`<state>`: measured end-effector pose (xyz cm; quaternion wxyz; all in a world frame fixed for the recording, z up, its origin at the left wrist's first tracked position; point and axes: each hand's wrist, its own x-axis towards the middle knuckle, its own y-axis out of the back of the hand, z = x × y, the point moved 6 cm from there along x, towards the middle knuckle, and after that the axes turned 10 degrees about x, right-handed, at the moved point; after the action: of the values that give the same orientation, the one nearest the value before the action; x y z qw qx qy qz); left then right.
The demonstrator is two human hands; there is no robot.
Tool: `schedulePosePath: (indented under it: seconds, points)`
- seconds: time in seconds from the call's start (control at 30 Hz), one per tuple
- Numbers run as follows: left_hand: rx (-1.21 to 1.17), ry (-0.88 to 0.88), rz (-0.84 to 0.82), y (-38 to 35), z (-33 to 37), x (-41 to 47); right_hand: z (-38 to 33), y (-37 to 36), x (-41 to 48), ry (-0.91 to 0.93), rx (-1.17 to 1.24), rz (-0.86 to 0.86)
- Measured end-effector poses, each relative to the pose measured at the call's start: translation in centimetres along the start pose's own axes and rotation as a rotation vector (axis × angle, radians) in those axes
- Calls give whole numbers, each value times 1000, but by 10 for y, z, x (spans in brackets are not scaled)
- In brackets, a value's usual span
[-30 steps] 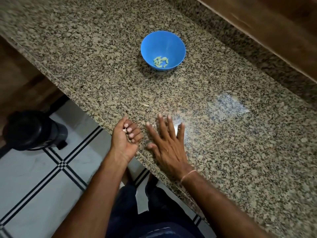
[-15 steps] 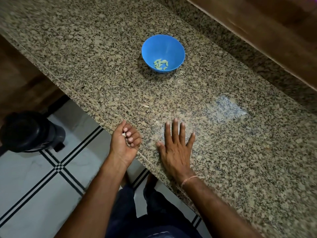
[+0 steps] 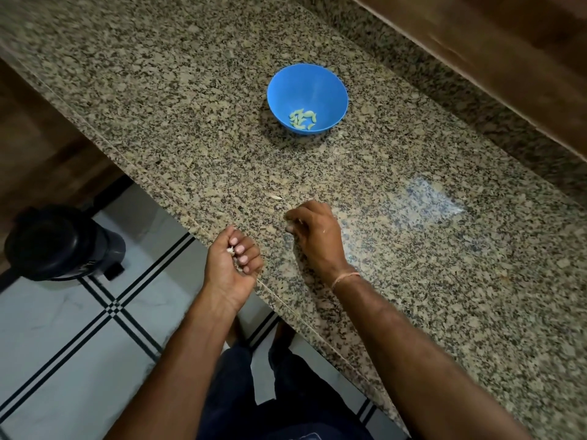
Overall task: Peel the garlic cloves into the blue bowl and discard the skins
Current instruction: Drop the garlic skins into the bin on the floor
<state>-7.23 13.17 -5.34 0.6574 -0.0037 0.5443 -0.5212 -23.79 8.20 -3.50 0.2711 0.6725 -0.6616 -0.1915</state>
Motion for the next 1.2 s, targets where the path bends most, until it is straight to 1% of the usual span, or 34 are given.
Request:
schedulePosePath:
  seconds: [0.27, 0.37, 0.47, 0.5, 0.53, 0.57, 0.63, 0.67, 0.73, 0.8, 0.87, 0.97, 1.1, 1.2]
  points:
    - [35, 1, 11, -4, 2, 1, -4, -13, 10, 153, -279, 10]
    - [51, 2, 11, -7, 2, 2, -6, -17, 6, 176, -392, -48]
    - [54, 12, -2, -8, 5, 3, -7, -24, -4, 87, -445, -186]
    - [52, 14, -12, -8, 6, 2, -12, -23, -8, 27, -394, -214]
    - [52, 12, -20, -7, 9, 1, -18, -21, -13, -60, -274, -212]
    - [54, 8, -23, -5, 12, 0, -25, -19, -16, -182, -110, -179]
    - [53, -2, -24, 2, 20, -1, -37, -23, -20, -421, 301, -90]
    - [45, -6, -25, 6, 26, -2, -45, -30, -20, -512, 439, -65]
    - [21, -17, -15, 18, 42, -4, -67, -51, -15, -609, 617, -64]
    - [-7, -20, -5, 35, 63, -7, -95, -76, -7, -665, 812, -93]
    - [-40, -31, -8, 57, 89, -13, -124, -108, -1, -697, 909, -156]
    - [-99, -63, 18, 105, 137, -26, -169, -170, 6, -749, 973, -208]
    - [-186, -115, 43, 192, 216, -47, -233, -276, 5, -858, 1110, -262]
    - [-230, -189, 87, 269, 277, -68, -274, -354, -2, -933, 1141, -310]
